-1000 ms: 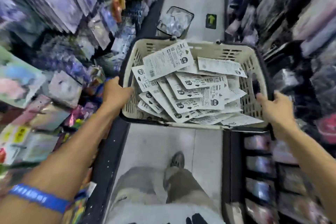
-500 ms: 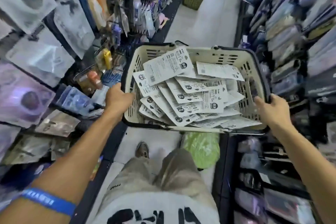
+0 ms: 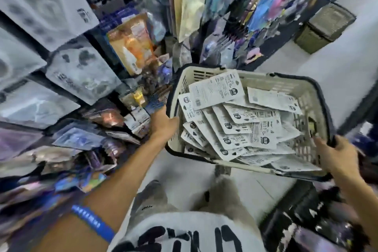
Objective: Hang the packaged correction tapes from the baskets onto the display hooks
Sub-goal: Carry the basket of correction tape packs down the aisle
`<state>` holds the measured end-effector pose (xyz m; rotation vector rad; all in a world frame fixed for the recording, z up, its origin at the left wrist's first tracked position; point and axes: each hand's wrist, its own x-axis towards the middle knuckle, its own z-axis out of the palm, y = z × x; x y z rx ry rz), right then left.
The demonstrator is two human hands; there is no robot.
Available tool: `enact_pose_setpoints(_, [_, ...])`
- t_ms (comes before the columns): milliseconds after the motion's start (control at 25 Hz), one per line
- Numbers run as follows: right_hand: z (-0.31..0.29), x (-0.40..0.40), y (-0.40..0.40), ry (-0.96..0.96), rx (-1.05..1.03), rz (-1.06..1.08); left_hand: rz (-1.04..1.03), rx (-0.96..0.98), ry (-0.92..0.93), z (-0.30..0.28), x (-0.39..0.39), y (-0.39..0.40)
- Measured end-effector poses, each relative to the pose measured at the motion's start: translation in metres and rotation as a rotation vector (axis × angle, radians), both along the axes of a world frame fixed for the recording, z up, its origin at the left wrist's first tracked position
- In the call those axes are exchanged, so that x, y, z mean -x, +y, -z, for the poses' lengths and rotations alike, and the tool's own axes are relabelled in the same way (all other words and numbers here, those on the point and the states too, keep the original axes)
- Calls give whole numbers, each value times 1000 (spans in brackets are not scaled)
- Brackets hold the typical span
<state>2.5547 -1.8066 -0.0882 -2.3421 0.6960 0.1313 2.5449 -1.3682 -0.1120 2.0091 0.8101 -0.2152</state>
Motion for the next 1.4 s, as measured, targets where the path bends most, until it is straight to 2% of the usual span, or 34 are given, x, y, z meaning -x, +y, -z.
enact_pose_setpoints(200, [39, -68, 3, 98, 47, -266, -327, -40, 83, 20, 59, -28])
enact_pose_setpoints(360, [86, -60, 65, 236, 11, -483, -604, -56, 221, 49, 160, -15])
enact_pose_setpoints(440, [121, -46, 105, 294, -20, -512, -712, -41, 263, 78, 211, -8])
enact_pose_setpoints(560, [211, -4, 171, 325, -4, -534, -881, -65, 322, 155, 287, 11])
enact_pose_setpoints(720, [366, 52, 239, 357, 25, -598, -995, -66, 388, 308, 364, 42])
enact_pose_setpoints(920, [548, 98, 282, 333, -23, -577, -1017, -23, 469, 473, 400, 79])
enact_pose_setpoints(1040, [622, 111, 283, 280, -9, -523, -1007, -7, 525, 543, 403, 87])
enact_pose_setpoints(1160, [660, 110, 275, 210, 88, -527, -943, 17, 616, 582, 397, 79])
enact_pose_setpoints(1240, [671, 103, 272, 162, 122, -535, -983, 108, 616, 593, 390, 62])
enact_pose_setpoints(1400, [664, 107, 279, 112, 77, -525, -1205, 161, 377, 581, 377, 26])
